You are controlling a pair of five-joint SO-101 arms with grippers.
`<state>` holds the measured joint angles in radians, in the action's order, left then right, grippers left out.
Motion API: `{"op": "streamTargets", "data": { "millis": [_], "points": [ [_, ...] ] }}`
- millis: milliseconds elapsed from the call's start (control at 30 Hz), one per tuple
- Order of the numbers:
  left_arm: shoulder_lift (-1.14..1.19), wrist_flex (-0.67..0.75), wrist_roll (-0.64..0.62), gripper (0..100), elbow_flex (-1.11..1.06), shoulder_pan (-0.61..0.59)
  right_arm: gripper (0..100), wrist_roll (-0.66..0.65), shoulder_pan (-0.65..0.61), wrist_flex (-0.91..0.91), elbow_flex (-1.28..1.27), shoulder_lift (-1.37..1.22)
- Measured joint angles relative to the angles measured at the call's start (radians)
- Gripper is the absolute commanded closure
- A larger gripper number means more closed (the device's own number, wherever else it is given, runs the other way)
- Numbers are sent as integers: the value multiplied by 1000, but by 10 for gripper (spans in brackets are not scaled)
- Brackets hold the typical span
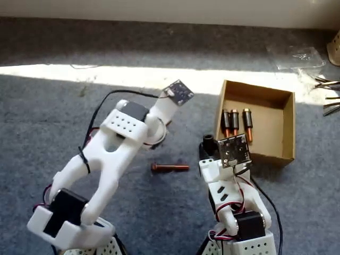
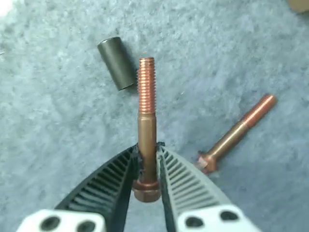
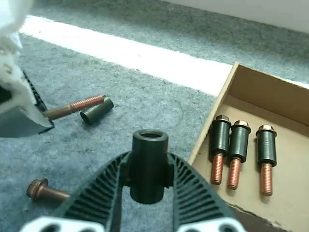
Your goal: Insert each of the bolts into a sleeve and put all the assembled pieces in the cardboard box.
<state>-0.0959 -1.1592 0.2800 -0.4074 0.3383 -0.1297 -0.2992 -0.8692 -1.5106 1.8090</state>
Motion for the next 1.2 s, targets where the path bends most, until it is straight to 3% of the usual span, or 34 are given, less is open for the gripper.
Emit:
{"op": "streamTargets", "data": {
  "millis": [267,400,467,1000,1200],
  "points": [
    [-44,-140,532,982,0,-230,995,0,0,0,0,0],
    [32,-203,845,982,5,-319,995,0,0,0,0,0],
    [91,-216,939,982,43,-338,995,0,0,0,0,0],
    [585,-241,991,979,526,-358,995,0,2,46,-37,0],
    [647,-261,991,821,597,-364,995,0,2,46,-37,0]
  ]
}}
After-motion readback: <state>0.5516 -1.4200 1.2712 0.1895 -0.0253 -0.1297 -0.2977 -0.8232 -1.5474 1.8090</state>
